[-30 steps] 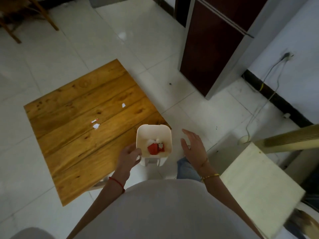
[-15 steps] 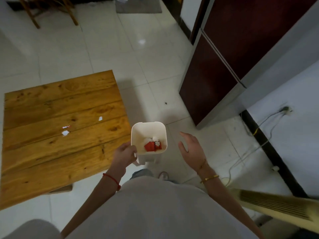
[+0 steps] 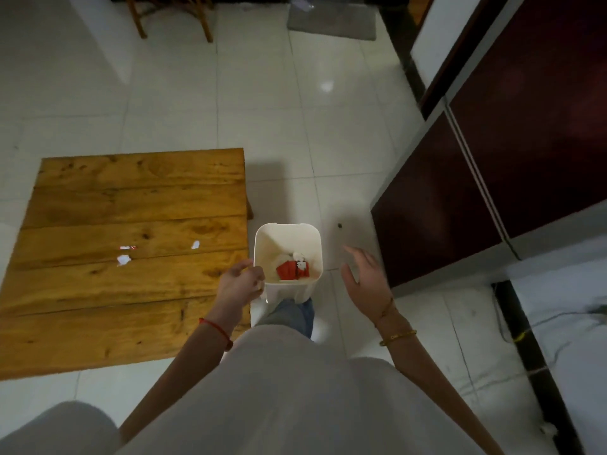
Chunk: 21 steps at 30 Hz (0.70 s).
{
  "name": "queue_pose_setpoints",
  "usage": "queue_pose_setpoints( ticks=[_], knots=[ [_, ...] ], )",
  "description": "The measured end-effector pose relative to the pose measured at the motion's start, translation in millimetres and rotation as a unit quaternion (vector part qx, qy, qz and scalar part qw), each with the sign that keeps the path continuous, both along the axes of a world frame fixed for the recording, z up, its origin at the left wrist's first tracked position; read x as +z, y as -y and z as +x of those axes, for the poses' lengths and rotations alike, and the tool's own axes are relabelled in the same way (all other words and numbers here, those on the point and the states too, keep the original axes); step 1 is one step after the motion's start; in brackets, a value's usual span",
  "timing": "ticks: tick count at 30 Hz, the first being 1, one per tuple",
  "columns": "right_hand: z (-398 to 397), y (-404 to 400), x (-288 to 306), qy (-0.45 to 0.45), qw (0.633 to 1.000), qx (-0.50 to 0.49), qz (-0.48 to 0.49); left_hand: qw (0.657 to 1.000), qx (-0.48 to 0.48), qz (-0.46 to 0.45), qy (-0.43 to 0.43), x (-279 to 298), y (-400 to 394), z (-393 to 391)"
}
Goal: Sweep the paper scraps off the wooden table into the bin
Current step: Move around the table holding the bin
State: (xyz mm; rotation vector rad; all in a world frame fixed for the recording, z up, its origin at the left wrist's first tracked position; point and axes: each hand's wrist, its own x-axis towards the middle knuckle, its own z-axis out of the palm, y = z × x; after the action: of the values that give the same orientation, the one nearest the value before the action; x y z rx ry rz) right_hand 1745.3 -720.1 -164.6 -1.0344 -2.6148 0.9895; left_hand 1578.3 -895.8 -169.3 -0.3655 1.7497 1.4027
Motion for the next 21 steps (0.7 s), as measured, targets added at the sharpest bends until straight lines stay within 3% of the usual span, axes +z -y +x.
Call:
queue_pose_setpoints(
  ticks=[14, 21],
  knots=[
    [-199.2, -149.5, 12.6, -0.02, 0.983, 0.184, 0.014, 0.993, 0.112, -0.009, -0.046, 14.7, -89.2, -108.1],
    [-293.0, -165.1, 3.1, 0.007, 0.938, 0.348, 0.007, 0.965, 0.262, -0.021, 0.004, 7.4, -91.5, -116.4]
  ],
)
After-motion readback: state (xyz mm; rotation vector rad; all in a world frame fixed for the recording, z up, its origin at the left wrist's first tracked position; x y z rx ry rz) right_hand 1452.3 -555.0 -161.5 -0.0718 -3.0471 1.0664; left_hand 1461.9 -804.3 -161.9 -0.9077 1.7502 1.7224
